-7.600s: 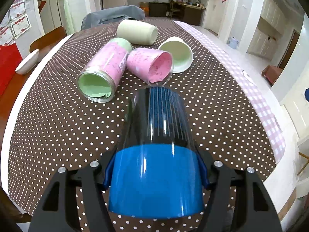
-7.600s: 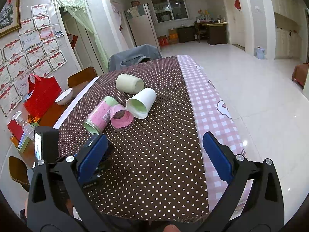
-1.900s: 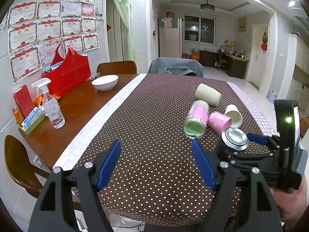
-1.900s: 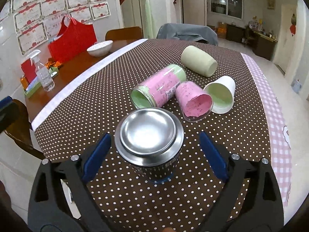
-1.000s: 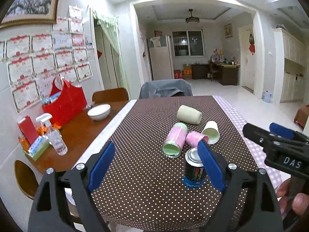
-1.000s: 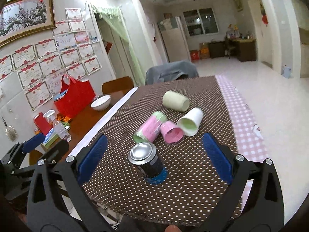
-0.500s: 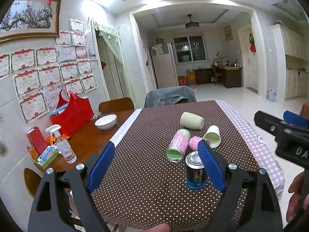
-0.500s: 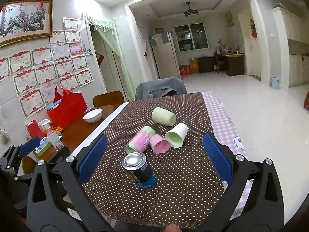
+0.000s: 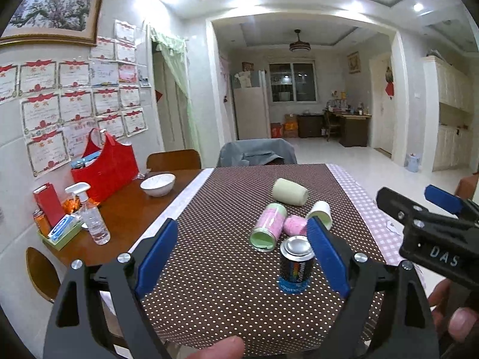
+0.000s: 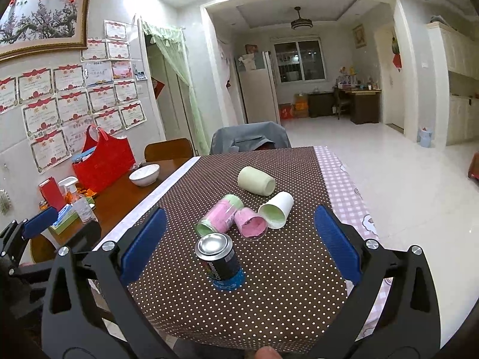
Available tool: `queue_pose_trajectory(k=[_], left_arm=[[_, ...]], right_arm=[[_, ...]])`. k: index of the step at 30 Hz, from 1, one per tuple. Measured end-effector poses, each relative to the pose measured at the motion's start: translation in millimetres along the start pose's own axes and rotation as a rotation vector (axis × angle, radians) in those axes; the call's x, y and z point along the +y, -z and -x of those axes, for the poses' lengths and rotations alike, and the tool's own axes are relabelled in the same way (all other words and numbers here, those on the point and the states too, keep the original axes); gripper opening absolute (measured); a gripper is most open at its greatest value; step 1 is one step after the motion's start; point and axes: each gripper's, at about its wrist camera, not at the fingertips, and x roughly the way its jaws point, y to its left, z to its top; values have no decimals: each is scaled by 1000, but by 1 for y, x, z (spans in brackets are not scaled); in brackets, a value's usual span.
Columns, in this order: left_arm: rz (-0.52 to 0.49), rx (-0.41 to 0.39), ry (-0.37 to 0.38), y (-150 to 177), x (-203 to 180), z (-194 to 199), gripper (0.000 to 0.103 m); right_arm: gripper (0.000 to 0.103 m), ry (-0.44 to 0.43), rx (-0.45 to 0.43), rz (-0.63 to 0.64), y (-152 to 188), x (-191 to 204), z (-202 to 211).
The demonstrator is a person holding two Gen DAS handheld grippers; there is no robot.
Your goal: Flip cup upside down
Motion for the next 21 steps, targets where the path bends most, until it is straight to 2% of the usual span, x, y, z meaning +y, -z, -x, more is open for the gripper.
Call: queue_pose_trajectory(k=[21], left_arm=[[35,-2,-34,-1,8,2,86]], right_arm=[[97,33,-18,23,0,4,4]])
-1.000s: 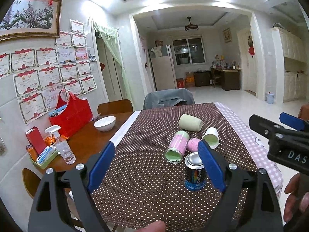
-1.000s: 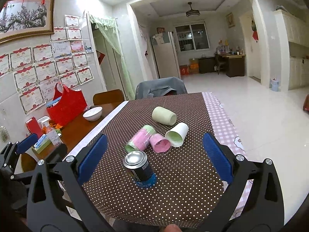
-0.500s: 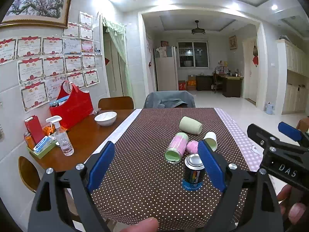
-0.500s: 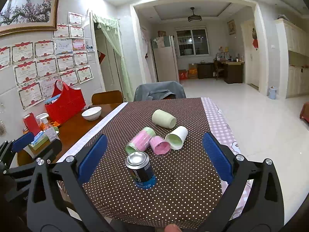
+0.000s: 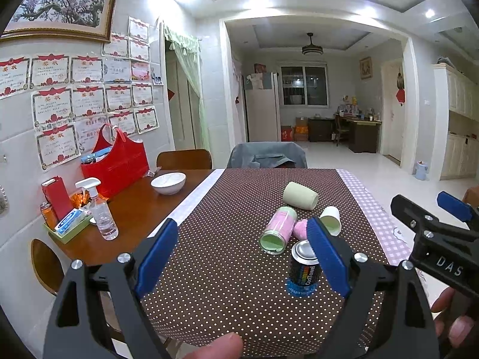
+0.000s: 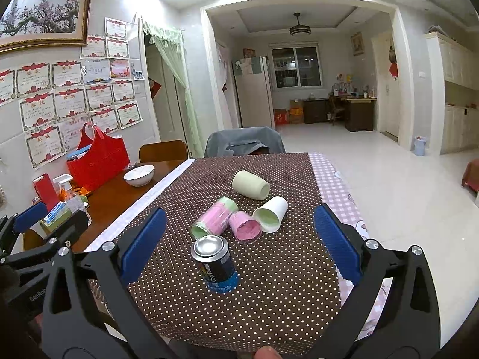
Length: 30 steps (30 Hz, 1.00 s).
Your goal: Flip cup upside down
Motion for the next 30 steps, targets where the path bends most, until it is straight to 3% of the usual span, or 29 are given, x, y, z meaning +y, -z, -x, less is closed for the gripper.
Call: queue_pose_trajectory(k=[30], left_arm=[[16,-4,-5,-3,7,2,86]], right_arm=[[97,3,-4,5,-1,2,3]])
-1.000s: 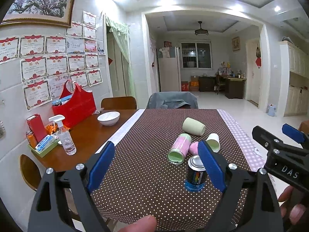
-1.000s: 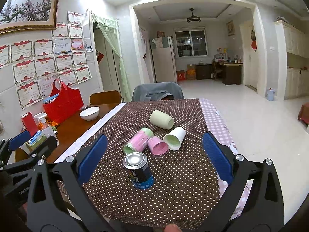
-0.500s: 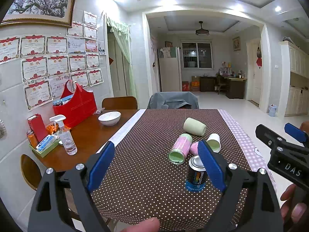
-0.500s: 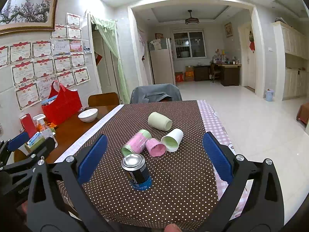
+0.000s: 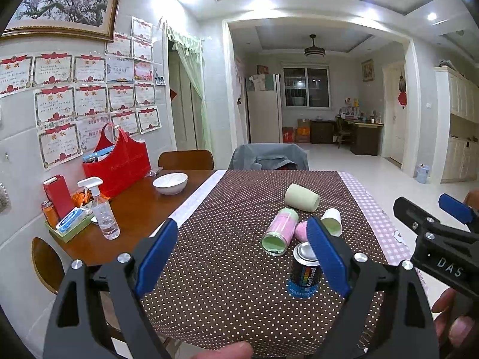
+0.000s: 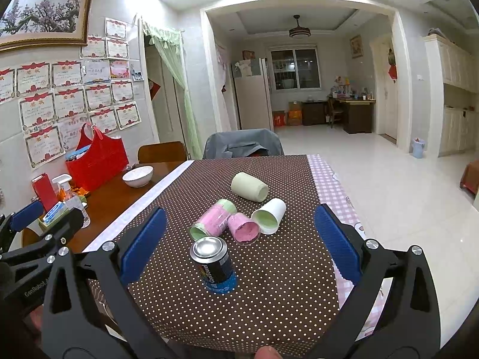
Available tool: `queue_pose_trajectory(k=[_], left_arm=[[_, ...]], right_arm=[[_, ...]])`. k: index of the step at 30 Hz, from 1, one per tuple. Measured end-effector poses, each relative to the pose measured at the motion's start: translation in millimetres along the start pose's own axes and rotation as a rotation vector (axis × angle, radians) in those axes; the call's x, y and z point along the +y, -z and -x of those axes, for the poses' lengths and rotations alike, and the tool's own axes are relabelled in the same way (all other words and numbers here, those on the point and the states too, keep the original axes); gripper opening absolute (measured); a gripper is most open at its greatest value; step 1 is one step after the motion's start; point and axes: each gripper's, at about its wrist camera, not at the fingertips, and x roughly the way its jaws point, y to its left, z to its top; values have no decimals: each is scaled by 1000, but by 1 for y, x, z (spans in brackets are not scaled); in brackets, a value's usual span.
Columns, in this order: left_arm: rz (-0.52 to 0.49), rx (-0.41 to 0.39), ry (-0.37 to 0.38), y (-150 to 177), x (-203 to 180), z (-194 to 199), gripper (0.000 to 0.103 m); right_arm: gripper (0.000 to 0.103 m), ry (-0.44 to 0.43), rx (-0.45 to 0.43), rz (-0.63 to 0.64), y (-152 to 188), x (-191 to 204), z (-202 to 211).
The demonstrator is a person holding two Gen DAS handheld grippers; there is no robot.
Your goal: Flip cup upside down
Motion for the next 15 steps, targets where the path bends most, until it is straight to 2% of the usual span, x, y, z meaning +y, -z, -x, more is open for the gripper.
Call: queue_pose_trajectory(k=[6,15], left_arm=[[32,-11,12,2,3,1,86],[14,7,-13,2,0,-2,86]], right_arm=[[97,-1,8,-3,1,0,0],[97,-6,11,0,1,0,-1]])
